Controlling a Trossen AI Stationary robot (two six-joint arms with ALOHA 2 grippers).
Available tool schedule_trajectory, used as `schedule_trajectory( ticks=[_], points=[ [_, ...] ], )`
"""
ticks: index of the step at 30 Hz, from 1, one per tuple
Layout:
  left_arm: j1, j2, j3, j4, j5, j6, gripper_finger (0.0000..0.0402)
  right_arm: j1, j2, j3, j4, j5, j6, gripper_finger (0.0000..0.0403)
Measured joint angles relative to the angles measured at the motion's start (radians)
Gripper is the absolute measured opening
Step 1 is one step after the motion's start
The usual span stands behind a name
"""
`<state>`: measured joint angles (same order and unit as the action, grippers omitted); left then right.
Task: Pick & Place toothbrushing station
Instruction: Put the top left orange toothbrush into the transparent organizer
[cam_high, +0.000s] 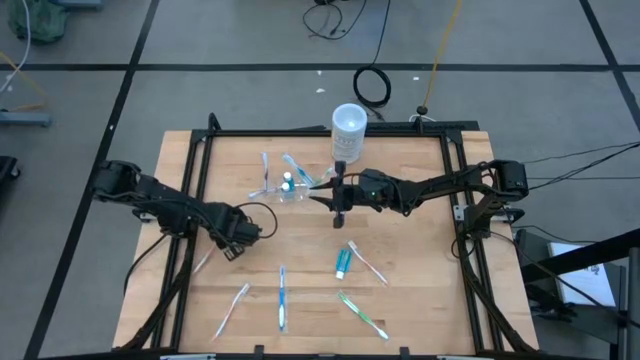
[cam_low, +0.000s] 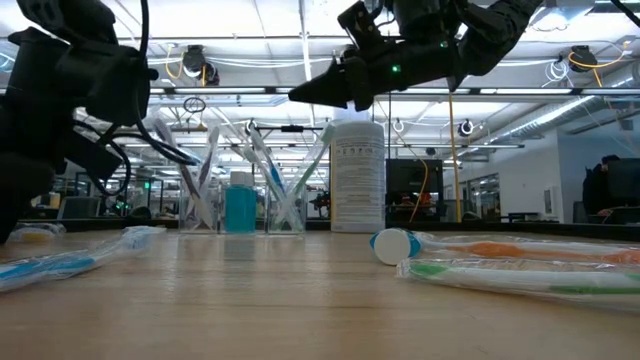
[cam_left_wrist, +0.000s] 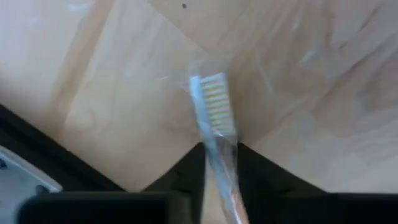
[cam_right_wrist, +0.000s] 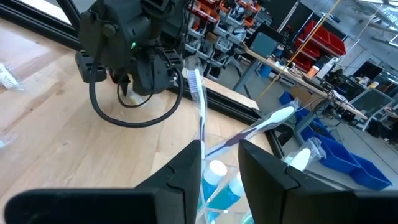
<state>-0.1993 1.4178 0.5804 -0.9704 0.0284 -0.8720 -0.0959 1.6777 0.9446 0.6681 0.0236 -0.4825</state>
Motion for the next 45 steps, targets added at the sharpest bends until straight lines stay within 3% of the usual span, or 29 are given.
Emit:
schedule_trajectory(
  ticks=[5, 12, 16, 20, 27, 31, 39, 45],
  points=[
    [-0.008, 0.0, 0.01, 0.0, 0.012, -0.001, 0.0012, 0.0, 0.0, 0.0, -0.007, 0.0, 0.0, 0.01],
    [-0.077, 0.003, 0.132, -0.034, 0.018, 0.014, 0.001, 0.0, 0.0, 0.0, -0.007, 0.0, 0.0, 0.01],
    [-0.148, 0.003, 0.236, -0.041, -0.031, 0.024, 0.0011, 0.0, 0.0, 0.0, -0.007, 0.0, -0.001, 0.01],
    [-0.222, 0.003, 0.348, -0.043, -0.215, 0.06, 0.0013, 0.0, 0.0, 0.0, -0.007, 0.0, -0.001, 0.01],
    [-0.322, 0.003, 0.514, -0.04, -0.717, 0.126, 0.0016, 0.0, 0.0, 0.0, -0.007, 0.0, -0.001, 0.01],
    [-0.326, -0.002, 0.574, 0.009, -0.892, 0.246, 0.0011, 0.0, 0.0, 0.0, -0.007, 0.0, -0.001, 0.01],
    [-0.222, -0.157, 0.582, 0.079, -0.912, 0.483, 0.0017, 0.0, 0.0, 0.0, -0.007, 0.0, -0.009, 0.01],
    [-0.151, -0.335, 0.533, 0.38, -0.874, 0.736, 0.0005, 0.0, 0.0, 0.0, -0.006, 0.0, -0.055, 0.01]
  ],
)
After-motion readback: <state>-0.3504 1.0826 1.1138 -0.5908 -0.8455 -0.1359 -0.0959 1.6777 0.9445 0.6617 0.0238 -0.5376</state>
